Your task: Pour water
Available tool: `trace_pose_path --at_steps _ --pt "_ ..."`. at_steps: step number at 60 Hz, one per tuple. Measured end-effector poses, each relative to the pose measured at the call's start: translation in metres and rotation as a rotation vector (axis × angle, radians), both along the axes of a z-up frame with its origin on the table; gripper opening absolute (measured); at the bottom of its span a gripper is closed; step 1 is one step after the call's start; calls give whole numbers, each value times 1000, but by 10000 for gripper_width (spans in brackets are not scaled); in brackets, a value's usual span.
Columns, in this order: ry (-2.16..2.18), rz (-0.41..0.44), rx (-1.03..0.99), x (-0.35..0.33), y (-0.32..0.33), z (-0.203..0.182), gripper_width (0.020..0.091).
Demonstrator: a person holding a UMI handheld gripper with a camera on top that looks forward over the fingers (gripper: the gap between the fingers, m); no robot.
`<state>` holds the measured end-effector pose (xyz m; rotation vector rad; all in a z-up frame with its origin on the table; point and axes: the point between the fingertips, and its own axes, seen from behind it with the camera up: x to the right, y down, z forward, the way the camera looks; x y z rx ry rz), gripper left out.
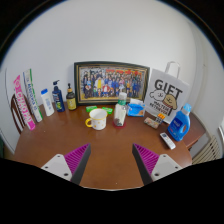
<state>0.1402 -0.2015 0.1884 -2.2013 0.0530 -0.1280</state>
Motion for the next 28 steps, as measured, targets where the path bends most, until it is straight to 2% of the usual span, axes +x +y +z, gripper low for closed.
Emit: trace_pose_path --at_steps 14,28 --pt "8 -9 5 -15 -50 20 855" --pt "-6 -8 23 -10 -70 28 853"
